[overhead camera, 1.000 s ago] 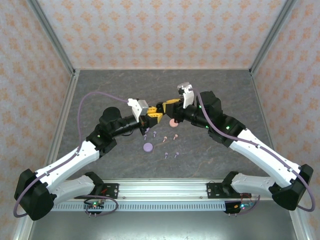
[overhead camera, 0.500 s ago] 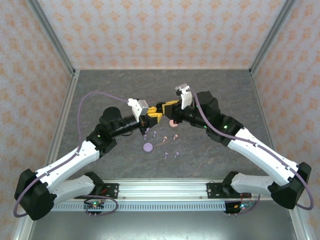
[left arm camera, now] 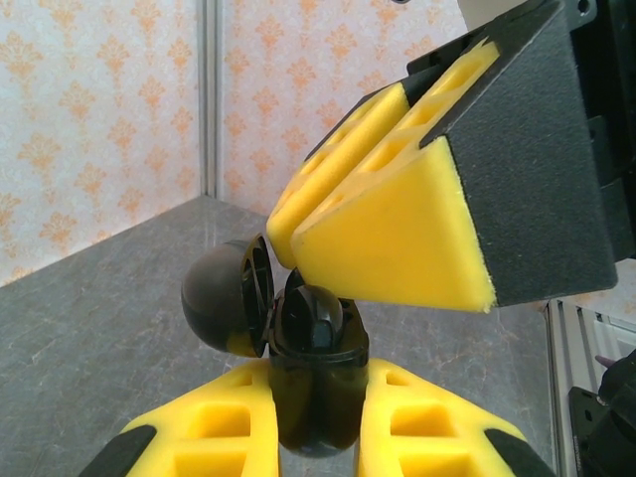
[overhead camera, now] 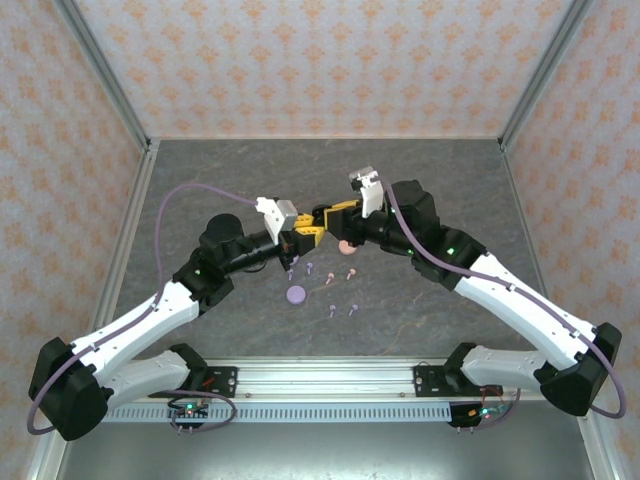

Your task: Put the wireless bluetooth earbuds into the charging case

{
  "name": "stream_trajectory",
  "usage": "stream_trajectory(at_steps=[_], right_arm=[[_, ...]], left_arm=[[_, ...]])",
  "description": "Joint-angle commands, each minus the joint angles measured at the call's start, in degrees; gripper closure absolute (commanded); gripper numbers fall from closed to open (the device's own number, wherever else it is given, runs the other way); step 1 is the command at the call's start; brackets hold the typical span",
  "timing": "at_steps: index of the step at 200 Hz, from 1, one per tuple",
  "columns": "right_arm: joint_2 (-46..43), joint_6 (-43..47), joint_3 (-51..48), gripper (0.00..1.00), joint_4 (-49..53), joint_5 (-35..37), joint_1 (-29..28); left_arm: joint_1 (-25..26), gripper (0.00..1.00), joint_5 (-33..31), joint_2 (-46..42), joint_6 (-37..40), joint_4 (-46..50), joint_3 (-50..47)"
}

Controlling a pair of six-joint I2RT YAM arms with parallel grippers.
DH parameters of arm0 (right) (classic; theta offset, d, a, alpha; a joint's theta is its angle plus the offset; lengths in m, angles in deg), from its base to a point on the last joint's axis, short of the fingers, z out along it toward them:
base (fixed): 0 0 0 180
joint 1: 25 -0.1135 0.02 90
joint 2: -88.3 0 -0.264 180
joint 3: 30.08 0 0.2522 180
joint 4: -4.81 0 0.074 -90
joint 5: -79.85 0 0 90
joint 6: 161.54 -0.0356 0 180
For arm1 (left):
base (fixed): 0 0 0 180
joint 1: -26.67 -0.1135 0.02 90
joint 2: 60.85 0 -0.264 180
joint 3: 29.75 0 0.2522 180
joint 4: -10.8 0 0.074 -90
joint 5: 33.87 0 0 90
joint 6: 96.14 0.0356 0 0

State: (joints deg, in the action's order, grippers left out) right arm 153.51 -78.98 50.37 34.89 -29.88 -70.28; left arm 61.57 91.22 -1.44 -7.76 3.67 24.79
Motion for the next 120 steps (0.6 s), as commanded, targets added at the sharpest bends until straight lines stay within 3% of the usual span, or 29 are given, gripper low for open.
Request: stream_trajectory(at_steps=[1,42,75,100,120], right_arm=[[0.1,0.2,3.2,0.67,1.7,-1.6,-0.3],[-0.5,0.5,7.6,0.56,4.2,-0.7,0.6],[-1.1,-0.2,9.0,0.38,5.6,-3.8,5.1],[-0.6,-2.6,7.5,0.24,5.3,-13.7,11.6],[0.9,-6.0,5.1,0.18,1.8,-27.4,16.0]], left_arm=[[0.7,1.00,-0.2,-0.4,-0.1,-3.2,0.9],[0.7,1.00,-0.1,-0.8,-0.1,-3.2,0.8],[0.7,1.00,0.0,-1.7,0.0,-3.2,0.4],[0.7,1.00,0.1,-2.4,0.0,-3.6,-0.4],[0.7,1.00,0.7,-2.9,-0.1,-4.0,-0.4]])
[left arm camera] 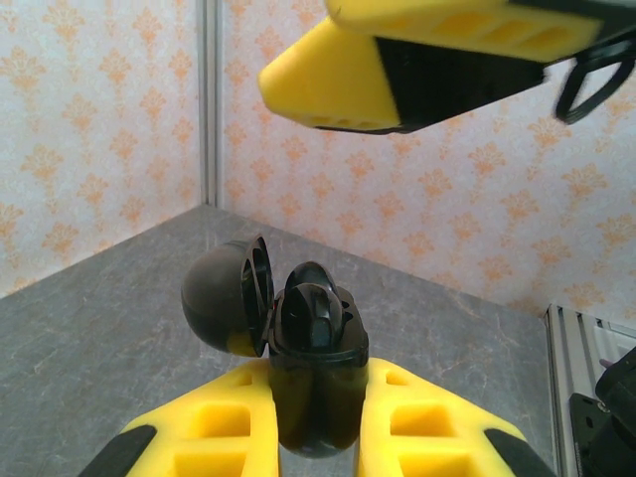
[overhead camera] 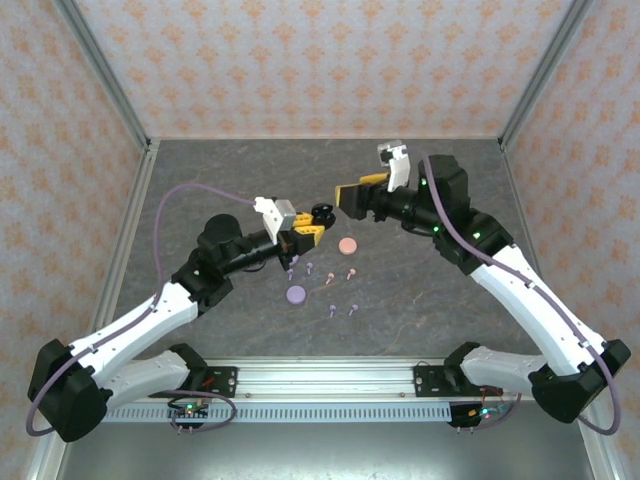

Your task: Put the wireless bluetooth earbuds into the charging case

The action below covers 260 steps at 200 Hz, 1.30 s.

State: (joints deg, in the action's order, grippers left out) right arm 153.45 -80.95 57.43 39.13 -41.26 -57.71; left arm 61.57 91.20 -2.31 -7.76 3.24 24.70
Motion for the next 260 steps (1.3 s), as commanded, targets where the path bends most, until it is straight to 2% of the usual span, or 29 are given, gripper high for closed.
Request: stream_trajectory(at_steps=[1,23,38,54,117,155,260], right_arm=[[1.0,-4.1,-2.0,0.18,-2.6,-16.7,3.5],[2.4,-6.7,-4.1,0.16,-7.5,-27.7,3.6],[2.4,-8.4,-5.8,0.16,-11.5,-31.1,3.4],[4.3,-7.9,-5.6,0.16,-11.4,-32.6,3.0],[7.0,-6.0,-2.3,0.18,-10.6,-34.2,0.5],[6.9,-4.2,-0.8,0.25,-9.6,-34.3,0.2],[-0.2,0.5,-3.8,0.25,-7.3,-29.5,0.3]], left_arm=[[0.7,1.00,0.8,-2.0,-0.1,-3.6,-0.3],[0.7,1.00,2.3,-1.6,-0.4,-3.9,0.4],[0.7,1.00,3.3,-1.0,-0.5,-3.8,1.0],[0.7,1.00,3.7,-0.6,-0.5,-4.1,1.2],[0.7,1.00,4.4,-0.3,-0.6,-3.8,1.5],[0.7,1.00,4.2,-0.3,0.1,-2.4,1.7],[0.7,1.00,3.7,0.2,0.8,-1.4,2.1]])
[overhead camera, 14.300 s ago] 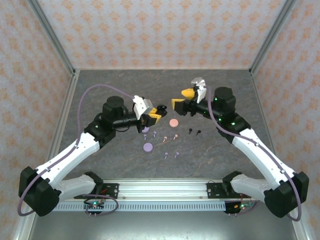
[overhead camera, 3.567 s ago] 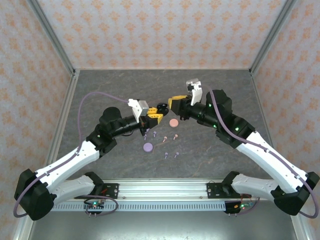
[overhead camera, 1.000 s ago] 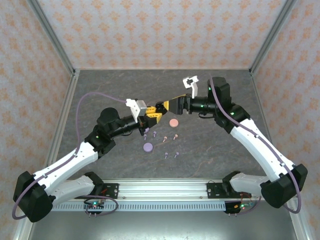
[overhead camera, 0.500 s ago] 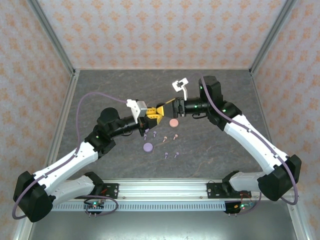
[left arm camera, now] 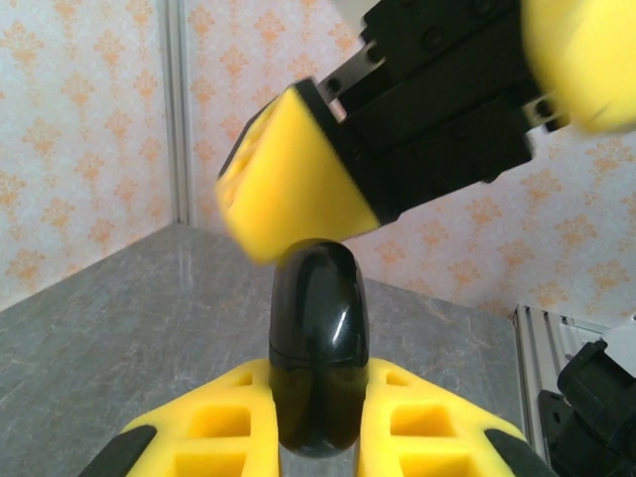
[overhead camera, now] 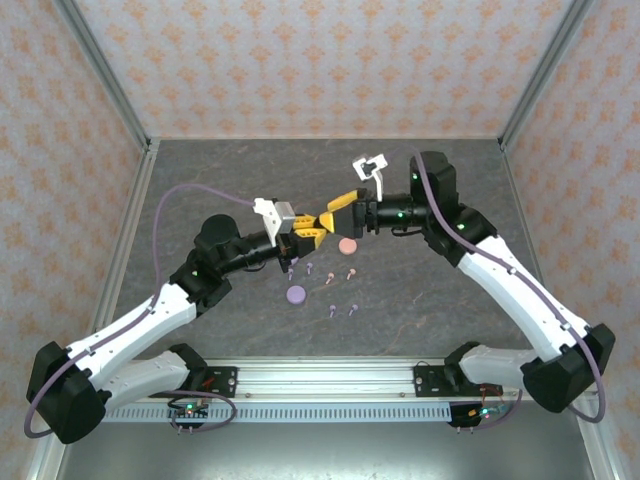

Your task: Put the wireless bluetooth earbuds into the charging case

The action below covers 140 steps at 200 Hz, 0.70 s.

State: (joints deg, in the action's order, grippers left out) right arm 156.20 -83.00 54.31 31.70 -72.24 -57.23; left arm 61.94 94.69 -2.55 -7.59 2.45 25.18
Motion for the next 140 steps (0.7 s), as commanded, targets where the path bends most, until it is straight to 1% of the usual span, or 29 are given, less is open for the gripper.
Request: stream_trajectory(at_steps=[1,21,48,74,90,96,110,140], right_arm=[[-3.0,2.6,-0.7,0.25,0.3,1.5,-0.2],[-3.2,4.3,0.0,0.25,4.3,5.0,-0.2],[-4.0,4.6,-0.2,0.26,8.2,13.5,1.6],[-5.6,2.8,-2.8,0.25,8.8,24.2,4.4],[-7.0,1.2,-4.6,0.25,9.9,33.8,5.2],[-7.5,0.1,-5.3,0.24,10.4,37.8,5.7],[-8.5,-2.7,-7.4,0.22,10.6,42.7,7.6],[-10.7,-7.6,-12.3,0.21,8.7,45.9,10.8]], left_arm=[[0.3,1.00,0.2,0.5,0.6,-0.6,1.7],[0.3,1.00,-0.6,0.5,0.4,-0.6,1.6],[0.3,1.00,-3.2,0.9,0.6,1.4,2.1],[0.1,1.00,-5.6,3.0,2.7,6.0,4.1],[-0.6,1.00,-7.1,4.6,2.6,6.3,4.1],[-1.2,1.00,-7.3,5.5,2.2,6.0,3.9],[-3.6,1.00,-6.5,8.0,0.1,5.0,3.6],[-10.9,1.00,-3.1,13.9,-5.4,2.7,2.8]])
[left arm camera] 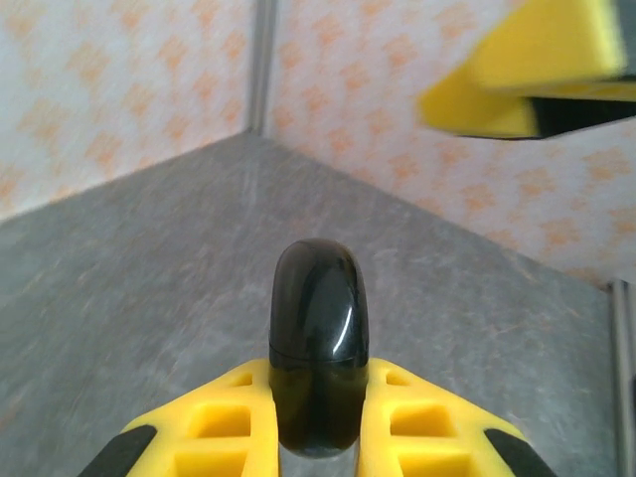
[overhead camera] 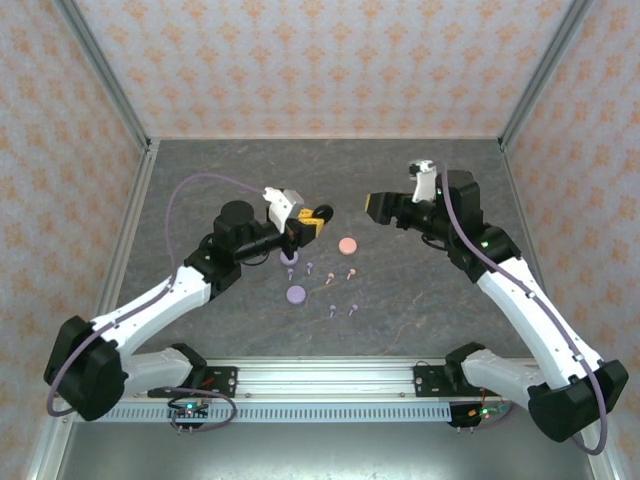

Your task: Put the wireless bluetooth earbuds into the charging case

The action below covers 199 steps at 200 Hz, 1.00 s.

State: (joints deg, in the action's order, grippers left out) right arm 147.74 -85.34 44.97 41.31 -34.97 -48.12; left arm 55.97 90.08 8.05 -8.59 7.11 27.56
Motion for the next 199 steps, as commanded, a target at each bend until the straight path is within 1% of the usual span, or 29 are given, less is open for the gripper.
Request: stream_trajectory(at_steps=[1,20,44,65,91,124,161,183,199], right_arm=[[-2.3,-5.5,-3.1,0.21,-1.0,8.9,1.7],[-5.0,-8.7,-6.3,0.14,-2.6,14.2,2.3],[-9.0,-10.7,-11.0,0.00,-6.6,17.6,2.8],[-11.4,-11.2,-13.4,0.01,-7.8,19.9,2.8],[-12.4,-11.2,-13.9,0.01,-5.7,22.2,2.9],[-12.5,-10.8,-13.6,0.01,-3.7,23.2,2.8],[-11.8,-9.8,-12.5,0.01,-1.1,24.5,2.9],[-11.3,-8.8,-11.7,0.01,0.6,24.3,2.8],[-11.1,-8.4,-11.2,0.01,1.3,24.5,2.9]], left_arm=[[-5.2,1.00,1.7,3.5,-4.5,-1.9,0.5],[-9.1,1.00,4.1,7.4,-5.3,0.2,2.2],[-12.8,1.00,5.2,12.6,-5.3,4.5,5.7],[-15.5,1.00,7.3,18.9,-5.7,10.6,10.5],[-18.2,1.00,9.9,25.3,-9.3,10.4,12.8],[-19.1,1.00,10.0,30.7,-10.2,12.2,15.1],[-19.1,1.00,10.2,34.3,-10.5,13.8,16.2],[-19.0,0.90,9.8,36.1,-10.7,13.7,16.0],[-19.0,0.87,9.8,37.4,-11.2,13.8,16.0]])
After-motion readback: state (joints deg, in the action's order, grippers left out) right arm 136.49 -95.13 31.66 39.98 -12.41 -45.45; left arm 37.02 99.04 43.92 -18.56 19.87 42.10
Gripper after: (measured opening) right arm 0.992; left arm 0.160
